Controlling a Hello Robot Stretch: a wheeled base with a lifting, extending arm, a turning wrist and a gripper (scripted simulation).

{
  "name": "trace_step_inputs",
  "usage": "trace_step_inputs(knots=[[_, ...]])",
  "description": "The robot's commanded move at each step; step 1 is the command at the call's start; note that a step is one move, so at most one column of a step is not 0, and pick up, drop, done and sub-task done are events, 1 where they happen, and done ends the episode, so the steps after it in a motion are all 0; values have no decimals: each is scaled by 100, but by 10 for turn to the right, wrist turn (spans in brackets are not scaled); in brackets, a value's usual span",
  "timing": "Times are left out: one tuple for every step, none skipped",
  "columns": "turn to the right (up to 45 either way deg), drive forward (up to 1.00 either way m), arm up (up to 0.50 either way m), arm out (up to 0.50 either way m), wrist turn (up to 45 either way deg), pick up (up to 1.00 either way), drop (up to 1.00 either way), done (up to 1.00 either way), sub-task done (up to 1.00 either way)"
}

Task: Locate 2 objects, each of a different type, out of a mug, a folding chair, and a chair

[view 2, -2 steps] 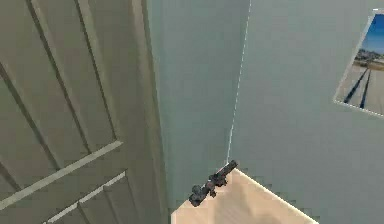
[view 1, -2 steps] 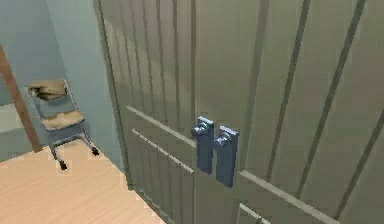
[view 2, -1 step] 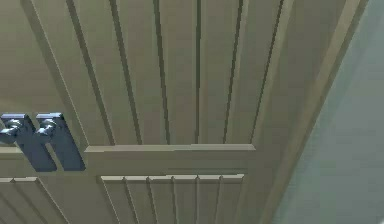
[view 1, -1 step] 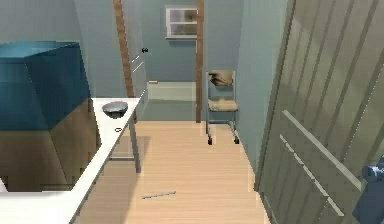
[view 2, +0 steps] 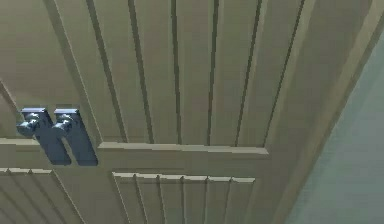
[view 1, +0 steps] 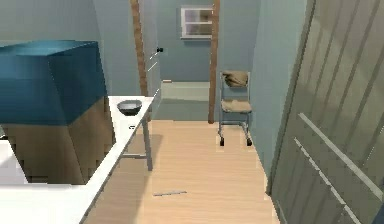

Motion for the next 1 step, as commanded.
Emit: trace_step_inputs(knots=[[0, 100, 0, 0, 0, 0, 0, 0, 0]])
